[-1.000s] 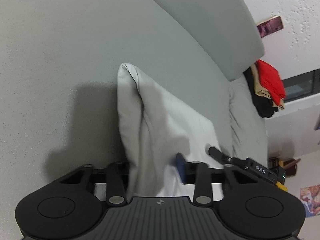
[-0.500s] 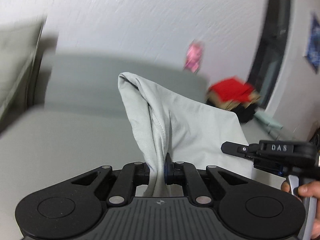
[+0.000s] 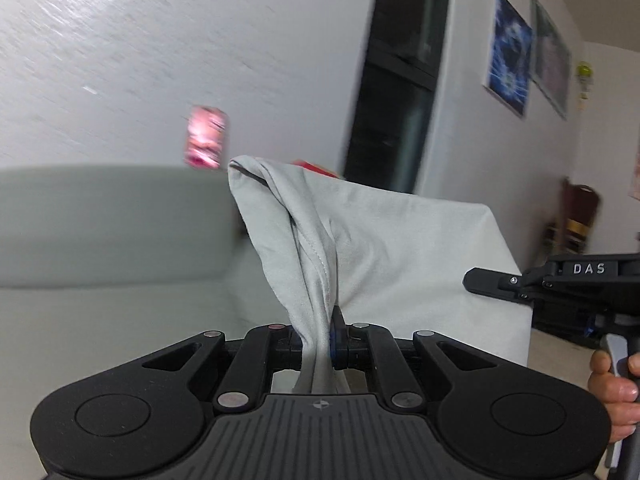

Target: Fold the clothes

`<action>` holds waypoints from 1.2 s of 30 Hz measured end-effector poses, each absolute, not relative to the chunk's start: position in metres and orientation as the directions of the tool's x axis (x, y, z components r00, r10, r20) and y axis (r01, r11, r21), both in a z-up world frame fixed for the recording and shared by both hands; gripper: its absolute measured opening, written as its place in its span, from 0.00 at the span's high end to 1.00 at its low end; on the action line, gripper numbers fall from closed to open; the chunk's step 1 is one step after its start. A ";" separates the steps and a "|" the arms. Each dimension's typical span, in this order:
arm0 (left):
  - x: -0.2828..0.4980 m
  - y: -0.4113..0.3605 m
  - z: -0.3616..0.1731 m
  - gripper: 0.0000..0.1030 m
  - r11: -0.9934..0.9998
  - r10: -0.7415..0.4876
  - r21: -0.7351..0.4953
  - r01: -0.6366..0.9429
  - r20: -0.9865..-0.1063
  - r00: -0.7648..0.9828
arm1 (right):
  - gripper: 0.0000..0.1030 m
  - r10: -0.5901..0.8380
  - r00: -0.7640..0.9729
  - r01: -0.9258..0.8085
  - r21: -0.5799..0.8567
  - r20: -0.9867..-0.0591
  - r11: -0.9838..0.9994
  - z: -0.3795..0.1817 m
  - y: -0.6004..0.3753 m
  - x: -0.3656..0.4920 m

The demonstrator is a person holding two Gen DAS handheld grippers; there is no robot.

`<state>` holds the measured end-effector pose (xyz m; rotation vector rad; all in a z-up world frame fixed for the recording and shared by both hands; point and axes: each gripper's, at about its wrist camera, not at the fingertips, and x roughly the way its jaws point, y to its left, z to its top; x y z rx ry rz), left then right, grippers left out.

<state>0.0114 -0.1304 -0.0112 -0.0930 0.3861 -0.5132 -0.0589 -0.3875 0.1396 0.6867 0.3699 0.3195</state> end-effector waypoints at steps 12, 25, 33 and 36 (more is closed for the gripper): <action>0.111 -0.243 -0.066 0.93 0.794 -0.603 -0.277 0.542 -0.474 0.641 | 0.96 0.179 0.921 0.109 0.669 -0.347 0.735 0.089 -0.518 0.003; 0.215 -0.259 -0.117 0.71 0.902 -0.410 -0.176 0.393 -0.631 0.659 | 0.85 0.036 0.817 0.317 0.501 -0.575 0.805 0.031 -0.545 0.126; 0.186 -0.213 -0.105 0.77 0.882 -0.454 -0.197 0.428 -0.595 0.663 | 0.67 -0.012 0.857 0.318 0.509 -0.516 0.800 0.047 -0.554 0.063; 0.172 -0.252 -0.108 0.72 0.830 -0.519 -0.177 0.529 -0.592 0.616 | 0.81 0.109 0.845 0.174 0.462 -0.523 0.869 0.046 -0.519 0.061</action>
